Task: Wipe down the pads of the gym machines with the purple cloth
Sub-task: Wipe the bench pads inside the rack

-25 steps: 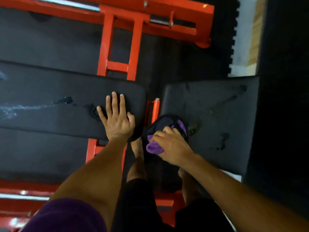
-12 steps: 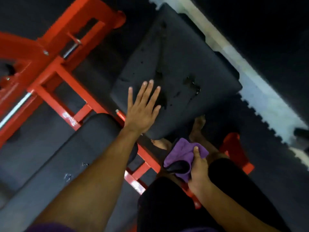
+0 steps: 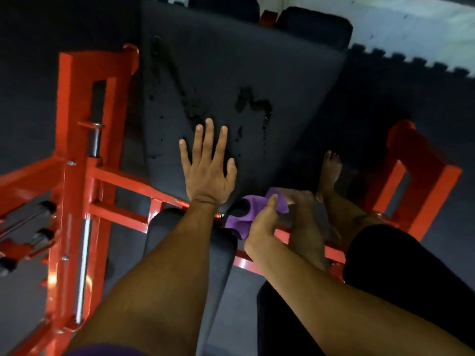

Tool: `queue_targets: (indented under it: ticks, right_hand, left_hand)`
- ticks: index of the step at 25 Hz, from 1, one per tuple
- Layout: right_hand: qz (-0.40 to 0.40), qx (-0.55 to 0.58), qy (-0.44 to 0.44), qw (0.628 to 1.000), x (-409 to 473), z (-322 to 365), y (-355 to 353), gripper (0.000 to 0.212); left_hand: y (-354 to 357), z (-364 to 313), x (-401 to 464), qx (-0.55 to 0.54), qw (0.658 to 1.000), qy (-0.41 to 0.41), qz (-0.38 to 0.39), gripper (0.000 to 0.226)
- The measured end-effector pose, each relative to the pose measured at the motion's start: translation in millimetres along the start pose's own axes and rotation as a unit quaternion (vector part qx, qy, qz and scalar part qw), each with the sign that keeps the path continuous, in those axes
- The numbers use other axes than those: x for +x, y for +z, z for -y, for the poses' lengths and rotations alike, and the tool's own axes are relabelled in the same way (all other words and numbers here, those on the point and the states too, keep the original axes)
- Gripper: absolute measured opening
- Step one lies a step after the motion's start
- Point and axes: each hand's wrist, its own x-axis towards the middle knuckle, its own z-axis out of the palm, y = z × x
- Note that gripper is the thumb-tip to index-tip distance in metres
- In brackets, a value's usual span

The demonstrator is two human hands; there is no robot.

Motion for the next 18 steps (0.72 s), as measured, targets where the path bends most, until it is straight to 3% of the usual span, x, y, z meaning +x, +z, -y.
queue_targets:
  ticks: [3, 5, 8, 14, 17, 18]
  right_hand:
    - [0.017, 0.000, -0.043, 0.999, -4.7, 34.4, -3.8, 0.048]
    - [-0.013, -0.014, -0.135, 0.991, -6.1, 81.6, 1.2, 0.038]
    - [-0.038, -0.079, -0.234, 0.968, -10.0, 108.0, 5.7, 0.042]
    - [-0.003, -0.127, -0.100, 0.987, -6.9, 30.4, -14.7, 0.030]
    - [-0.001, -0.110, -0.115, 0.987, 7.9, 51.3, 1.0, 0.062]
    - [-0.008, -0.106, -0.136, 0.985, 11.5, 54.5, 4.3, 0.064]
  left_hand:
    - [0.8, 0.3, 0.3, -0.005, 1.000, 0.004, -0.001, 0.065]
    - [1.0, -0.9, -0.6, -0.002, 1.000, 0.010, 0.002, 0.065]
    - [3.4, -1.2, 1.2, 0.004, 1.000, 0.007, 0.006, 0.066]
    - [4.5, -0.2, 1.2, -0.002, 1.000, 0.006, 0.005, 0.067]
    - [4.5, 0.7, 1.3, -0.006, 1.000, 0.005, 0.007, 0.067]
    - [4.8, 1.3, 1.6, -0.008, 1.000, 0.006, 0.006, 0.067]
